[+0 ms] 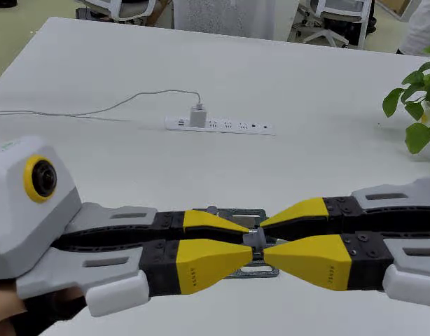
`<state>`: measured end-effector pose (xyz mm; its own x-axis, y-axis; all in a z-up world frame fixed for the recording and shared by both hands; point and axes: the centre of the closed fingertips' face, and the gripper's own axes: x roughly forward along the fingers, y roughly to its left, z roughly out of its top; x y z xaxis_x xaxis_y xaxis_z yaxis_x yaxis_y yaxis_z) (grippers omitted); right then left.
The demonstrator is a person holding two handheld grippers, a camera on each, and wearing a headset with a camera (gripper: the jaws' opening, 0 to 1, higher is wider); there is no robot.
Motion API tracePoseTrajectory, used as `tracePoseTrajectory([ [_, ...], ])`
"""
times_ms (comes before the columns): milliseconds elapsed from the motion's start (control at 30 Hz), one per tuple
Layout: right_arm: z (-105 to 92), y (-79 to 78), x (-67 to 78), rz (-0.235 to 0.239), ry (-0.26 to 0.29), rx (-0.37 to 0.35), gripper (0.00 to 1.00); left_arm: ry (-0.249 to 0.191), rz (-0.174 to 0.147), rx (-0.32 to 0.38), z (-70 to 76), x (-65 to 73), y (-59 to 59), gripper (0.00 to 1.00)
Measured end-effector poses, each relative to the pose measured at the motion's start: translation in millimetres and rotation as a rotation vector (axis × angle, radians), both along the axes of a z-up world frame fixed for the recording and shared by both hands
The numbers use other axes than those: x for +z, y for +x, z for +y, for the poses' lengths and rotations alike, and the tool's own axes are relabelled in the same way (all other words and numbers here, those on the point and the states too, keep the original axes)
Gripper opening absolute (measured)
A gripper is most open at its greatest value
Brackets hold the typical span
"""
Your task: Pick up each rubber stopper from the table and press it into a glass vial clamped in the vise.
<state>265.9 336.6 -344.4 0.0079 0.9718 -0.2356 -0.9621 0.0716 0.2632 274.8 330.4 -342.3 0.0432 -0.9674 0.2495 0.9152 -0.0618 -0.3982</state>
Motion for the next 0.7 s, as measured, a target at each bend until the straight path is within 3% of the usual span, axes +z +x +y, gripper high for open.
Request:
tracePoseTrajectory([
  [333,1.1,-4.0,-0.4,0.009,0.001,0.023,0.06,-0.01,0.008,-0.026,2.2,0.3,-4.4,0.03],
  [700,0.1,-1.0,-3.9,-0.01,-0.012,0.007,0.06,0.002,0.007,-0.005,2.1,-2.8,-1.7,0.03],
])
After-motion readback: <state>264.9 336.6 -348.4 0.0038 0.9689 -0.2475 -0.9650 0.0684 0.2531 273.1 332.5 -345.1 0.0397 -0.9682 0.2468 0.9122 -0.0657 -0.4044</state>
